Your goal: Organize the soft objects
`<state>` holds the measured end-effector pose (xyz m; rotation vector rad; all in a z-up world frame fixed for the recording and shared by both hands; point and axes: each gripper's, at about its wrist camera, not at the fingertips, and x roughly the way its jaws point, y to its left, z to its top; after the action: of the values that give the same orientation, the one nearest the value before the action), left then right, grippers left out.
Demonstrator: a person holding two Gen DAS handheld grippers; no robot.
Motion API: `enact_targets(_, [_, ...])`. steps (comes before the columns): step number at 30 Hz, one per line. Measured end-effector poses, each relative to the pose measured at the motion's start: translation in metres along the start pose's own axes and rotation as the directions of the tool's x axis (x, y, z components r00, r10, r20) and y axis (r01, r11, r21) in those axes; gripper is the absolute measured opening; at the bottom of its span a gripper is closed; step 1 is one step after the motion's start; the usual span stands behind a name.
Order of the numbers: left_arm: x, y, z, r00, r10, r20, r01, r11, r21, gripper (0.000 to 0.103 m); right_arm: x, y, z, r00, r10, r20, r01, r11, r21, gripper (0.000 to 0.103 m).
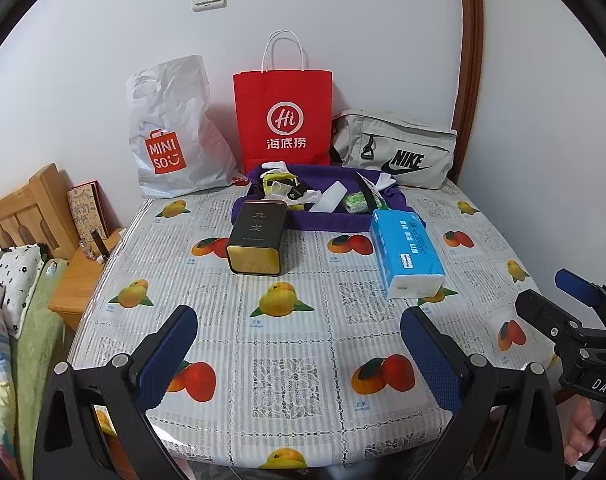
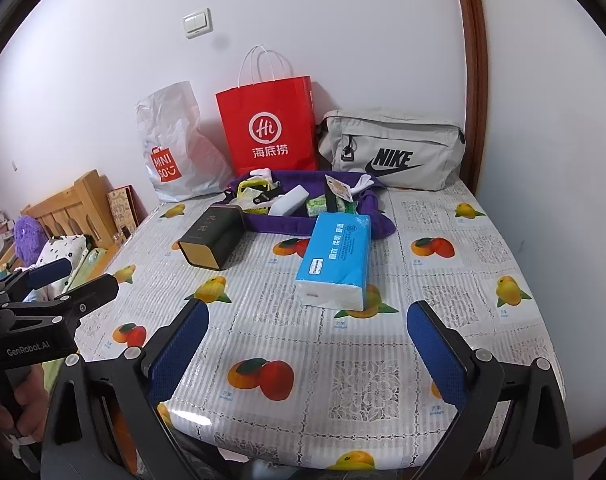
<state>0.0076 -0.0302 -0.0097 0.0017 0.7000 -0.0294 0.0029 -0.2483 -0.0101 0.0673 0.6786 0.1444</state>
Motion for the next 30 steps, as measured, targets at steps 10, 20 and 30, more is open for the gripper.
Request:
enact_targets(10, [-0.0001, 0.0003, -0.0001, 1.000, -0.001, 0.000, 0.001, 1.000, 0.000, 0.103, -0.0007, -0.0002, -0.0018, 1.000, 0.003, -0.002, -0.003, 1.000, 0.001, 0.099])
enact_targets(20, [-0.0003, 0.0000, -0.0009, 1.000, 0.001, -0.001, -0.001, 1.000, 0.000, 0.103, 0.0005, -0.0023, -0.0016, 1.000, 0.003, -0.013, -0.003, 1.000, 0.001, 0.099])
enact_targets(30, [-0.0012, 0.0012, -0.0021, 1.000, 0.003, -0.002, -0.003, 1.000, 0.000, 0.103, 0.0017, 0.0011, -0.0016, 1.000, 0.006, -0.017, -0.006, 1.000, -0.006, 0.099])
